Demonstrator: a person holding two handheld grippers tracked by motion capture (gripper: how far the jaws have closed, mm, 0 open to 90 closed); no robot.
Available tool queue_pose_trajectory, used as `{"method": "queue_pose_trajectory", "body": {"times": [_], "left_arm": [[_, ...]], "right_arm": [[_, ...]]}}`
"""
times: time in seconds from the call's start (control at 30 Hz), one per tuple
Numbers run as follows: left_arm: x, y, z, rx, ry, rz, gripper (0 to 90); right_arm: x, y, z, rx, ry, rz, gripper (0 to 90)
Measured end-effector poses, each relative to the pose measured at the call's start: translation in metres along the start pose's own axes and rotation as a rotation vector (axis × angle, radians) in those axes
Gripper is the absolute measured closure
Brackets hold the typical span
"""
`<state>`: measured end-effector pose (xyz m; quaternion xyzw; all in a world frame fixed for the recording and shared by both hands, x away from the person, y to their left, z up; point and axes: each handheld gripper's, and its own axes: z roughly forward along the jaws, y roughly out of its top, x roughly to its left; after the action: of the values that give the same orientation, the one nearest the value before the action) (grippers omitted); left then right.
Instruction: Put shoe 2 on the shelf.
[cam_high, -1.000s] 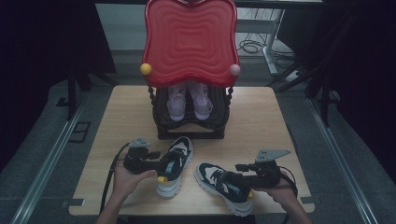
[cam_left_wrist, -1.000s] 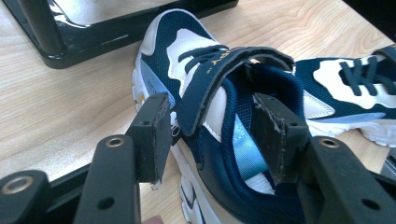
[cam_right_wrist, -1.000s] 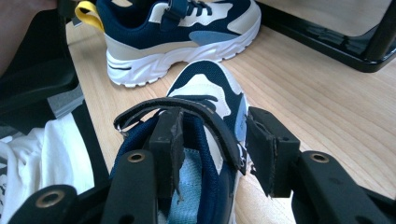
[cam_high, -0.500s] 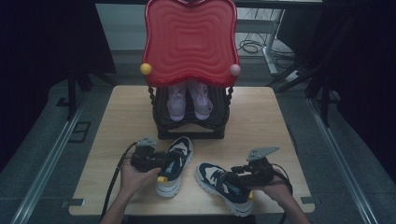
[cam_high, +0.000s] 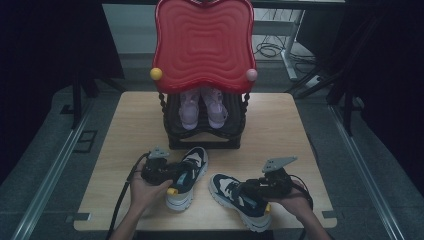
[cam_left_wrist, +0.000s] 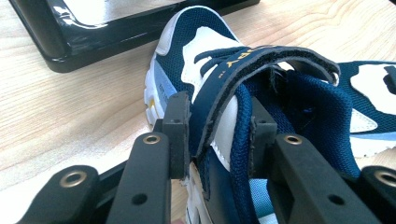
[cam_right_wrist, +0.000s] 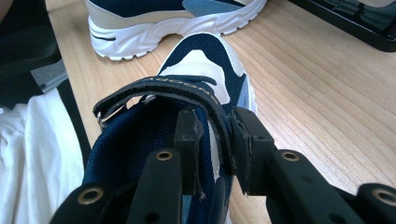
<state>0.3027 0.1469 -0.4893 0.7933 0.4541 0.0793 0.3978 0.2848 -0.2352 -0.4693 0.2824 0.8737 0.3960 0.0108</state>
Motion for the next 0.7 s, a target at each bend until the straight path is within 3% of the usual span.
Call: {"method": "queue_pose_trajectory", "body": {"times": [0.43,0.7], "left_arm": [[-0.0021,0.0003,-0.0014,-0.009,-0.012,0.002,69.7],[-0.0006,0.0011,-0.0057,-0.022,-0.008,-0.003,69.9]], "right_arm": [[0.0023,0.0029,0.0006,0.037,-0.011,-0.003,67.4],[0.0040,0.0048,-0.0004,0.045,-0.028,-0.018,75.1]]}}
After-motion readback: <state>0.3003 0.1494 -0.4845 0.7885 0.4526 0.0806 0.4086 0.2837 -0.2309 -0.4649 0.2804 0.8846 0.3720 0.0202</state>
